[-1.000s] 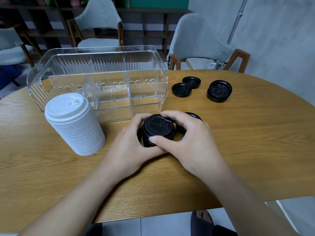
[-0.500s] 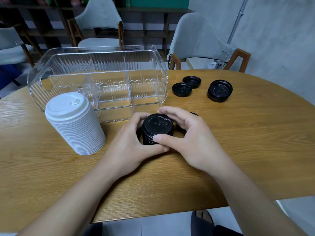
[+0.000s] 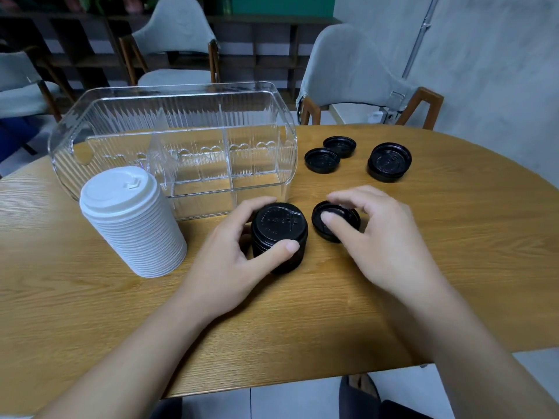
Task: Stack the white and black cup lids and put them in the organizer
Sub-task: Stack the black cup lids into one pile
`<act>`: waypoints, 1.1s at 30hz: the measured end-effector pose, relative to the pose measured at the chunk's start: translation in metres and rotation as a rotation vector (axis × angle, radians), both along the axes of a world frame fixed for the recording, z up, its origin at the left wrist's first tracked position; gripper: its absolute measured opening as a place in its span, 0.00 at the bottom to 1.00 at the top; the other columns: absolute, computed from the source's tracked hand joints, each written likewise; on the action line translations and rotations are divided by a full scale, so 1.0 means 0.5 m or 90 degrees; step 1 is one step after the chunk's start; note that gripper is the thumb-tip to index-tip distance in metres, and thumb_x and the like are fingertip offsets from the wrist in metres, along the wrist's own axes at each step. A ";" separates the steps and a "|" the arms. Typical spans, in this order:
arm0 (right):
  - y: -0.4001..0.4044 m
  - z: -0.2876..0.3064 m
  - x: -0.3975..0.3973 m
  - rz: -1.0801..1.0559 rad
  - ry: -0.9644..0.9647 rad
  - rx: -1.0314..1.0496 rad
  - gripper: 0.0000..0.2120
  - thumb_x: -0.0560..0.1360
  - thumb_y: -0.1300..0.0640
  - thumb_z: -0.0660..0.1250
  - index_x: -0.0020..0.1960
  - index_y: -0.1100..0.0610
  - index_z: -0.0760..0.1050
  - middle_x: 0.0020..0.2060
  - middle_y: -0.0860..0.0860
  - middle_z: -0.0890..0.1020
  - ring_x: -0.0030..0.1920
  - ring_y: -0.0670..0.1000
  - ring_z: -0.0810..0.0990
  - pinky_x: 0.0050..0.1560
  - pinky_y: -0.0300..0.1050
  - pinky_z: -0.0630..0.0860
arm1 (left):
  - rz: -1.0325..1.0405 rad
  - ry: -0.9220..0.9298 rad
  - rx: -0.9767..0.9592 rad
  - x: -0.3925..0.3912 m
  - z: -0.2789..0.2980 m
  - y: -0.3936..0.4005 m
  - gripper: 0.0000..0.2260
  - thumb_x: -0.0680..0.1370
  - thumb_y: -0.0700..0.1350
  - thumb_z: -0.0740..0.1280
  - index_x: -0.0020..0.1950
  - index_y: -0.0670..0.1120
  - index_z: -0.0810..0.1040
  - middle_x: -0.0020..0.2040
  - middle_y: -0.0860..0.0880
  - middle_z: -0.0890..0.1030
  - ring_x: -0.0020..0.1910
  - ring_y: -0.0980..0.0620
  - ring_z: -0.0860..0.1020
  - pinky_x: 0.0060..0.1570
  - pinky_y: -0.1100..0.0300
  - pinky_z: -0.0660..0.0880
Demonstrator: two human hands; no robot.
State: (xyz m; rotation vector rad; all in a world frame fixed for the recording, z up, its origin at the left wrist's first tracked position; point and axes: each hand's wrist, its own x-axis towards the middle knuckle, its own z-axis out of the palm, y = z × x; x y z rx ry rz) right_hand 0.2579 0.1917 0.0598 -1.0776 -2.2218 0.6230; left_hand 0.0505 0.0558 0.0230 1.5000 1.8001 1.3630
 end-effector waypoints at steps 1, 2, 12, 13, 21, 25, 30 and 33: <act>0.005 -0.009 0.004 -0.008 -0.056 0.018 0.15 0.80 0.44 0.76 0.65 0.45 0.85 0.59 0.38 0.83 0.63 0.42 0.78 0.72 0.44 0.70 | 0.003 -0.002 0.002 0.000 0.000 0.001 0.30 0.77 0.61 0.80 0.77 0.59 0.77 0.66 0.64 0.85 0.67 0.59 0.83 0.71 0.53 0.78; 0.008 -0.018 0.006 -0.008 -0.101 0.029 0.16 0.79 0.42 0.77 0.65 0.45 0.86 0.60 0.39 0.82 0.64 0.45 0.77 0.73 0.47 0.68 | 0.006 -0.003 0.004 0.000 -0.002 0.002 0.29 0.78 0.61 0.81 0.77 0.58 0.77 0.66 0.64 0.85 0.67 0.59 0.83 0.71 0.52 0.78; 0.010 -0.045 -0.007 0.001 -0.197 0.106 0.03 0.81 0.49 0.76 0.50 0.45 0.88 0.52 0.40 0.84 0.58 0.48 0.77 0.67 0.44 0.58 | 0.021 0.002 0.012 -0.004 -0.003 0.003 0.29 0.78 0.61 0.78 0.76 0.58 0.77 0.66 0.62 0.85 0.68 0.56 0.83 0.72 0.48 0.78; 0.008 -0.044 -0.008 -0.002 -0.203 0.108 0.03 0.81 0.49 0.76 0.49 0.45 0.88 0.51 0.40 0.83 0.57 0.48 0.76 0.67 0.44 0.58 | 0.020 0.005 0.013 -0.004 -0.004 0.003 0.29 0.78 0.61 0.79 0.77 0.58 0.77 0.66 0.62 0.85 0.68 0.56 0.83 0.72 0.48 0.78; -0.001 -0.037 -0.014 -0.017 -0.157 0.075 0.11 0.77 0.46 0.80 0.43 0.44 0.79 0.46 0.39 0.81 0.54 0.47 0.77 0.67 0.47 0.63 | 0.027 0.009 0.015 -0.003 -0.002 0.004 0.30 0.77 0.62 0.78 0.77 0.58 0.77 0.66 0.64 0.85 0.67 0.58 0.83 0.71 0.52 0.78; -0.008 -0.021 -0.006 -0.019 -0.019 0.007 0.11 0.75 0.45 0.81 0.41 0.45 0.80 0.42 0.40 0.81 0.49 0.44 0.79 0.61 0.51 0.73 | 0.024 0.012 0.017 -0.005 -0.001 0.003 0.30 0.76 0.61 0.79 0.76 0.58 0.77 0.66 0.63 0.85 0.68 0.58 0.83 0.72 0.49 0.78; -0.014 0.009 -0.001 -0.018 0.151 -0.107 0.06 0.78 0.48 0.79 0.45 0.45 0.84 0.44 0.40 0.87 0.49 0.43 0.85 0.58 0.49 0.80 | 0.019 0.006 0.018 -0.001 0.004 0.001 0.29 0.76 0.60 0.79 0.76 0.59 0.77 0.65 0.64 0.85 0.66 0.60 0.83 0.70 0.55 0.78; -0.022 0.020 -0.006 -0.020 0.283 -0.126 0.02 0.80 0.53 0.78 0.51 0.49 0.86 0.46 0.44 0.89 0.50 0.47 0.88 0.58 0.51 0.84 | 0.005 0.009 0.013 0.002 0.007 -0.001 0.28 0.77 0.59 0.78 0.76 0.58 0.78 0.65 0.65 0.85 0.67 0.61 0.83 0.69 0.59 0.77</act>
